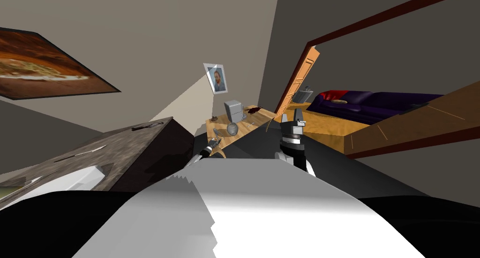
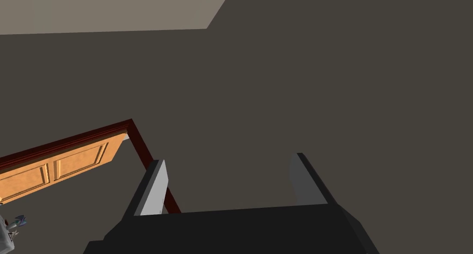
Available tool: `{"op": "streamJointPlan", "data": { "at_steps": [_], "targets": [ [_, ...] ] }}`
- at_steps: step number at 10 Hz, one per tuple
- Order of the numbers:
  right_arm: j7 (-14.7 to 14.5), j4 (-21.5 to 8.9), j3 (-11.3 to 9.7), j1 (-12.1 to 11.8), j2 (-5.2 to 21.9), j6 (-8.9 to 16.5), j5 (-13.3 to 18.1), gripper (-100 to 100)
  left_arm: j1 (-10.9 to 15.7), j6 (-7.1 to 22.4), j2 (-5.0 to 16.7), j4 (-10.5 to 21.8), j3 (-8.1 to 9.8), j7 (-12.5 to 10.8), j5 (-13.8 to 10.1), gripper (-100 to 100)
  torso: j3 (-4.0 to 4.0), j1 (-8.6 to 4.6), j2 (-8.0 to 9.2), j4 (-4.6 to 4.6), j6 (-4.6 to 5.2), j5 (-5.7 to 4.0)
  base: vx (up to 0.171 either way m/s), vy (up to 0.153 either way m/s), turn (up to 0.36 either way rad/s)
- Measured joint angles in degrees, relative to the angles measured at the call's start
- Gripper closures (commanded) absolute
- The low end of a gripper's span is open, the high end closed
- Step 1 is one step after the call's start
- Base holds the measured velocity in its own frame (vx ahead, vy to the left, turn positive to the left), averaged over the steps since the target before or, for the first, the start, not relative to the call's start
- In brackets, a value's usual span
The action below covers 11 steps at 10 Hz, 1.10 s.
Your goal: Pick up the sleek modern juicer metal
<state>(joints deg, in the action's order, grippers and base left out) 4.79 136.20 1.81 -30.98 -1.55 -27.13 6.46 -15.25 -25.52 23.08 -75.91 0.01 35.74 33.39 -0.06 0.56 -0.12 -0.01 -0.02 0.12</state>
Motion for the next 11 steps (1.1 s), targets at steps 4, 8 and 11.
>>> {"op": "streamJointPlan", "data": {
  "at_steps": [4, 8, 11],
  "targets": [
    [0.0, 0.0, 0.0, 0.0, 0.0, 0.0, 0.0, 0, 0.6, -2.8, -2.4, 2.0, -1.08, 2.2, 0.6, 0, 0.06, -0.32, 0.11, 0.02, 0.00, -0.06, -0.005, 0.074, -0.019],
    [0.0, 0.0, 0.0, 0.0, 0.0, 0.0, 0.0, 0, 0.6, -2.8, -2.4, 2.0, -1.15, 2.2, 0.6, 100, 0.03, -0.53, 0.06, 0.02, -0.01, -0.13, 0.000, 0.000, 0.000],
    [0.0, 0.0, 0.0, 0.0, 0.0, 0.0, 0.0, 0, 0.6, -2.9, -2.4, 2.0, -1.15, 2.2, 0.6, 0, -0.01, -0.47, -0.01, 0.00, -0.02, -0.12, 0.000, 0.000, 0.000]
  ]
}}
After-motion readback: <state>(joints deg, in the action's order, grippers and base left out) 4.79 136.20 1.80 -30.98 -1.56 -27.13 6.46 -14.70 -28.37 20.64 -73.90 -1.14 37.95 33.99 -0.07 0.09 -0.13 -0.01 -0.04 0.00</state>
